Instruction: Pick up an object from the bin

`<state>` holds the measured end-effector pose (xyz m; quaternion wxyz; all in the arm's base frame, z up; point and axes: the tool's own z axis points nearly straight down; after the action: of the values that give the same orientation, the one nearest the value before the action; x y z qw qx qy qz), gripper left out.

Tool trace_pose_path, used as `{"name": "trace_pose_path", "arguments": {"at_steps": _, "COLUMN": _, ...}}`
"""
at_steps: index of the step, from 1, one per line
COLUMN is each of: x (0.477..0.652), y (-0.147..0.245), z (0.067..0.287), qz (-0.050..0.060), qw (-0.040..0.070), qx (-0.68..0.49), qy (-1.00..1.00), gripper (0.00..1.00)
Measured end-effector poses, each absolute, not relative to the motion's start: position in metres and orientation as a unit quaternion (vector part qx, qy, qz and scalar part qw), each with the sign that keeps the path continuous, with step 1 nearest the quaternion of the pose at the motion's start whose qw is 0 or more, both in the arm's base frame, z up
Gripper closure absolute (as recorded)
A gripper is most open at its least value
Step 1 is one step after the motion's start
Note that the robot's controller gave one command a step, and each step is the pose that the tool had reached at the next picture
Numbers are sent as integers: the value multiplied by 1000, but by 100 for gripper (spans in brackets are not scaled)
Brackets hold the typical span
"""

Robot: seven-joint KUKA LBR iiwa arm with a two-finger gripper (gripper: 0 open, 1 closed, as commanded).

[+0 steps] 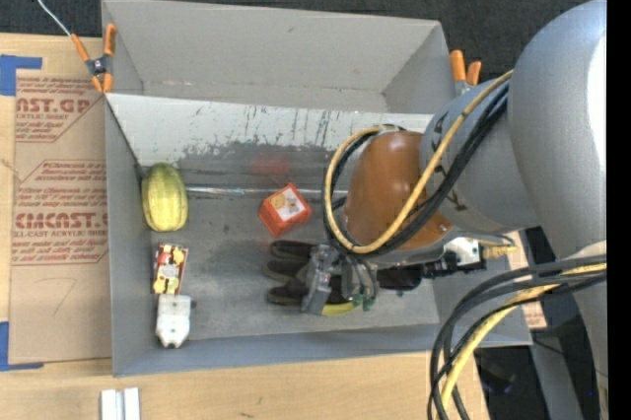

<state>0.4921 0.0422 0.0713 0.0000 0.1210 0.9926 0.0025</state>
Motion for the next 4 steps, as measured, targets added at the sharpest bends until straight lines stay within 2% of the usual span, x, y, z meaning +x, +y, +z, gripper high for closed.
{"name": "trace_pose_path", "arguments": {"at_steps": 1, "x": 492, "y": 42, "z": 71, "qz": 3, "qw": 0, "qx": 121, "qy": 993, "gripper": 100}}
{"name": "trace_pose_path", "arguments": {"at_steps": 2, "x": 497, "y": 41, "z": 152, "qz": 2, "qw": -3, "qx": 105, "qy": 994, "gripper": 100}}
{"name": "trace_pose_path", "arguments": {"at_steps": 3, "x": 500, "y": 38, "z": 132, "qz": 3, "qw": 2, "qx": 117, "qy": 993, "gripper": 100}}
{"name": "trace_pose_path", "arguments": {"at_steps": 4, "x": 505, "y": 42, "z": 198, "qz": 2, "qw": -4, "qx": 118, "qy": 993, "gripper": 100}}
